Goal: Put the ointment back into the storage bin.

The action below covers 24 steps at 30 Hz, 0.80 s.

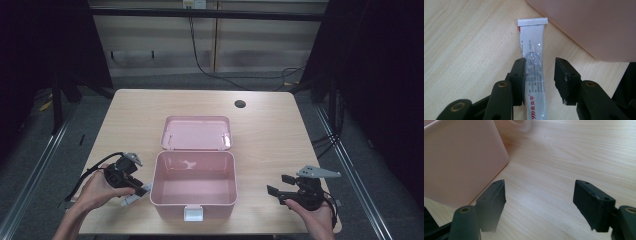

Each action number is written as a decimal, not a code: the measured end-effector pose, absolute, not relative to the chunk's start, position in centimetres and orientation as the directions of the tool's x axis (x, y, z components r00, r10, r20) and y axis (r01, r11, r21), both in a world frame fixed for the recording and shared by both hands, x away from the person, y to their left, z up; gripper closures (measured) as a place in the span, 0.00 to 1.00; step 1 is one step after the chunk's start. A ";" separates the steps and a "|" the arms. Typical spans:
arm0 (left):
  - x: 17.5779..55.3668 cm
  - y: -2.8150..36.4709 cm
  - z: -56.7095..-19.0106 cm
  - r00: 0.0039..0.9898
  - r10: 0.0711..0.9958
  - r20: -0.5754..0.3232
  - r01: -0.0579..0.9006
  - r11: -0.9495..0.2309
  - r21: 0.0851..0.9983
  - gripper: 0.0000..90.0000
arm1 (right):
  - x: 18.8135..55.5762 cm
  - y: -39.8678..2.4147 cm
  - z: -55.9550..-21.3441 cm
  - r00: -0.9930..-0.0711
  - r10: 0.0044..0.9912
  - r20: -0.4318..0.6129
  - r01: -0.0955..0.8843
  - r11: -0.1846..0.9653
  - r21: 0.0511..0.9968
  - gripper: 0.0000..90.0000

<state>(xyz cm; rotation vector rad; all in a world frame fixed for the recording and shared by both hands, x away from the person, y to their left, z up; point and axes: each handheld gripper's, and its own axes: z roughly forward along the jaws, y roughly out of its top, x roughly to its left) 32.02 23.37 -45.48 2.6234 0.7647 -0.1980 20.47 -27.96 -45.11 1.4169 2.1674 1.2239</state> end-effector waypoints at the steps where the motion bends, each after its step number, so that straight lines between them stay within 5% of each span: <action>1: 32.0 23.4 -45.5 0.840 0.485 -0.242 0.542 -0.771 0.336 0.69 | 20.5 -28.0 -45.1 -0.482 0.851 0.207 0.617 0.162 0.770 0.29; 24: 32.2 22.8 -46.8 0.850 0.477 -0.225 0.526 -0.799 0.293 0.77 | 20.6 -27.9 -45.2 -0.486 0.848 0.211 0.626 0.170 0.761 0.26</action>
